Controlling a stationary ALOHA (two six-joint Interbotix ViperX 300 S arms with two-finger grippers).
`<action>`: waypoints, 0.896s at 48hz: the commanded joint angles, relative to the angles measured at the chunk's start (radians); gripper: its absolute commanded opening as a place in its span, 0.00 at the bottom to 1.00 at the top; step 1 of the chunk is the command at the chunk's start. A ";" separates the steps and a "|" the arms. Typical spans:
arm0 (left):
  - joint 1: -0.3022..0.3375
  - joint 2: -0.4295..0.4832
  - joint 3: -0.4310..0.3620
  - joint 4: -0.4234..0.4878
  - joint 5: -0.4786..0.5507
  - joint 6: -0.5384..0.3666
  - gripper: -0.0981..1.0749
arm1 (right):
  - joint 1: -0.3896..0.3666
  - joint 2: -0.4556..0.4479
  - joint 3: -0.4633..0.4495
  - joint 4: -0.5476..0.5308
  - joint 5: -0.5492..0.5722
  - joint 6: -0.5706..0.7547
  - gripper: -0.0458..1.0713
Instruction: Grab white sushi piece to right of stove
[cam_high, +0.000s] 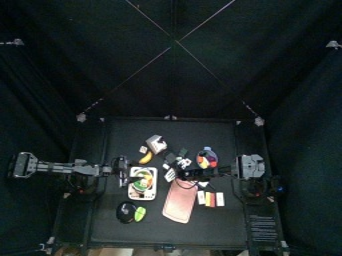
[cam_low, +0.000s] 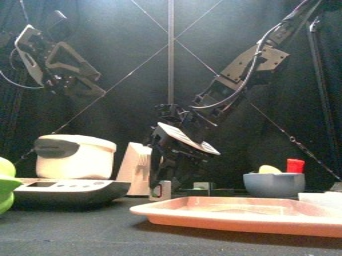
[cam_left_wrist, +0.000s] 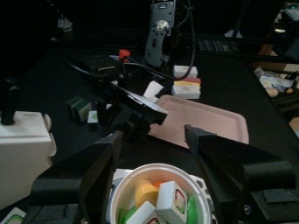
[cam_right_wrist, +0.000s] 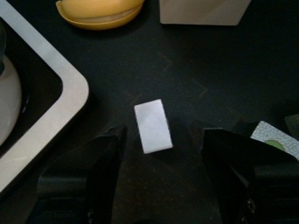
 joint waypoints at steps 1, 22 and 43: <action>0.000 0.002 -0.012 0.000 -0.003 0.002 0.88 | -0.006 -0.023 -0.008 0.000 0.000 0.000 0.85; 0.000 0.002 -0.012 0.000 -0.003 0.002 0.88 | -0.006 -0.038 -0.009 0.020 0.003 0.000 0.52; 0.000 0.002 -0.011 -0.002 -0.003 0.000 0.88 | -0.002 -0.078 -0.003 0.031 0.006 -0.002 0.52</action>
